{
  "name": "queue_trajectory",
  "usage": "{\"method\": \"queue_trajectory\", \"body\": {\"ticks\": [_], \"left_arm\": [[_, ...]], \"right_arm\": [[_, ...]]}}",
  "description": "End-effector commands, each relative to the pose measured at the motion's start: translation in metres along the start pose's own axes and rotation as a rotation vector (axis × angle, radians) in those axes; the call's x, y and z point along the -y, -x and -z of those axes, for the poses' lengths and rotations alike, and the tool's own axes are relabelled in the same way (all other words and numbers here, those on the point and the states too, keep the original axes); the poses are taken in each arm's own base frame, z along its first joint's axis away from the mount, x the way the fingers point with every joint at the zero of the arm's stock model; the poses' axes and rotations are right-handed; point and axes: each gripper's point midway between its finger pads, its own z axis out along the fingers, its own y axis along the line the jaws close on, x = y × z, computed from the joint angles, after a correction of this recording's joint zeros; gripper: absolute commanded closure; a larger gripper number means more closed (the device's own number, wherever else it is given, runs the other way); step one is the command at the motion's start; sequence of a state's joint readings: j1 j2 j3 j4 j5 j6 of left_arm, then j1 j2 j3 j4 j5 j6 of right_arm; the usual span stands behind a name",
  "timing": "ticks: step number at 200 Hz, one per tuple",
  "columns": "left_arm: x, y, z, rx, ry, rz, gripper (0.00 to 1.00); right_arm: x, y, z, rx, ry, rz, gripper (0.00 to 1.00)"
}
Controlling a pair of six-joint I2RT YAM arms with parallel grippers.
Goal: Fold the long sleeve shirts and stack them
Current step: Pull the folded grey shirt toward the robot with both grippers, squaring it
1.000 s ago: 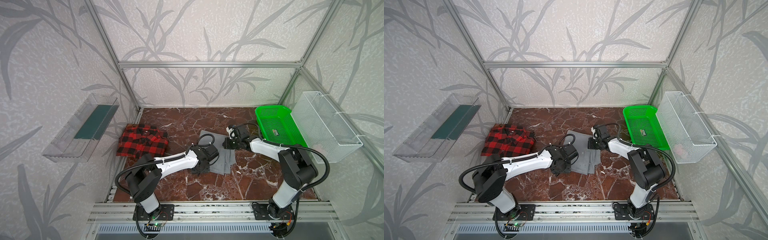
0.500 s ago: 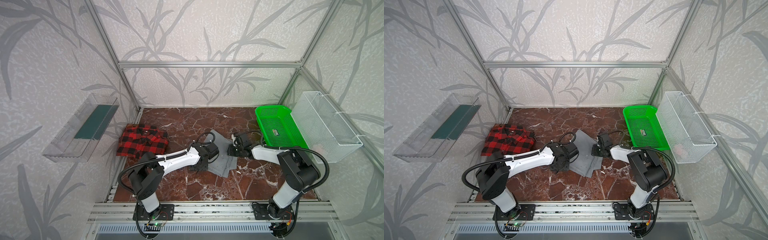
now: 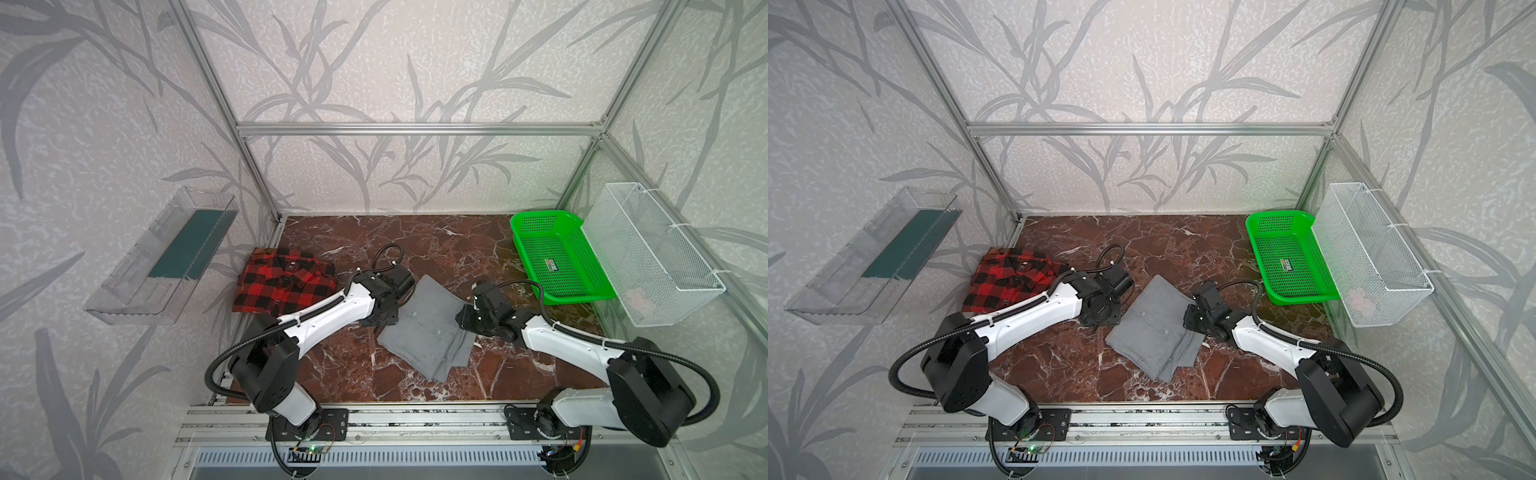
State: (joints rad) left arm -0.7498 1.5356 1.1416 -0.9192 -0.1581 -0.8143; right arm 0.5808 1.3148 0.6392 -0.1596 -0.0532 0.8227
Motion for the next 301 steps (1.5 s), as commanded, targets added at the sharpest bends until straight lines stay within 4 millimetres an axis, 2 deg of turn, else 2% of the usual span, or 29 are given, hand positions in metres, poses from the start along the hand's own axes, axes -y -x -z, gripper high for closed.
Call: {"method": "queue_trajectory", "body": {"ticks": [1, 28, 38, 41, 44, 57, 76, 89, 102, 114, 147, 167, 202, 272, 301], "left_arm": [[0.010, -0.023, 0.010, -0.032, -0.063, -0.004, 0.48], [0.034, -0.036, 0.004, -0.072, -0.094, -0.038, 0.47], [0.039, -0.038, 0.001, -0.080, -0.075, -0.056, 0.47], [0.040, -0.039, -0.001, -0.084, -0.072, -0.061, 0.47], [0.042, -0.041, -0.003, -0.090, -0.071, -0.065, 0.47], [0.051, -0.048, -0.010, -0.117, -0.085, -0.078, 0.48], [0.061, -0.055, -0.014, -0.140, -0.087, -0.090, 0.47], [0.069, -0.059, -0.015, -0.153, -0.106, -0.092, 0.48], [0.076, -0.063, -0.016, -0.163, -0.122, -0.087, 0.48], [0.081, -0.065, -0.015, -0.173, -0.134, -0.079, 0.48], [0.097, -0.072, -0.016, -0.192, -0.166, -0.071, 0.48], [0.099, -0.076, -0.022, -0.208, -0.155, -0.064, 0.48], [0.105, -0.082, -0.030, -0.233, -0.158, -0.053, 0.48], [0.117, -0.092, -0.043, -0.292, -0.169, -0.027, 0.48], [0.116, -0.093, -0.044, -0.294, -0.157, -0.024, 0.48]], "right_arm": [[0.001, 0.005, 0.021, 0.012, -0.008, 0.033, 0.58], [-0.008, 0.004, 0.046, 0.036, 0.061, 0.077, 0.37], [-0.005, 0.002, 0.057, 0.044, 0.053, 0.073, 0.15], [-0.006, 0.002, 0.059, 0.050, 0.066, 0.074, 0.04], [-0.007, 0.001, 0.061, 0.049, 0.079, 0.072, 0.00], [0.002, -0.004, 0.072, 0.053, 0.068, 0.016, 0.01], [0.000, -0.013, 0.085, 0.072, 0.146, -0.024, 0.01], [0.001, -0.021, 0.089, 0.075, 0.202, -0.068, 0.01], [0.003, -0.029, 0.088, 0.064, 0.227, -0.038, 0.01], [0.013, -0.037, 0.081, 0.041, 0.194, -0.038, 0.01], [0.024, -0.060, 0.054, -0.059, 0.180, -0.071, 0.01], [0.032, -0.062, 0.045, -0.056, 0.153, -0.063, 0.01], [0.028, -0.064, 0.032, -0.058, 0.196, -0.061, 0.11], [0.034, -0.069, 0.012, -0.073, 0.179, -0.065, 0.19], [0.031, -0.071, 0.005, -0.094, 0.194, -0.058, 0.22]]}}
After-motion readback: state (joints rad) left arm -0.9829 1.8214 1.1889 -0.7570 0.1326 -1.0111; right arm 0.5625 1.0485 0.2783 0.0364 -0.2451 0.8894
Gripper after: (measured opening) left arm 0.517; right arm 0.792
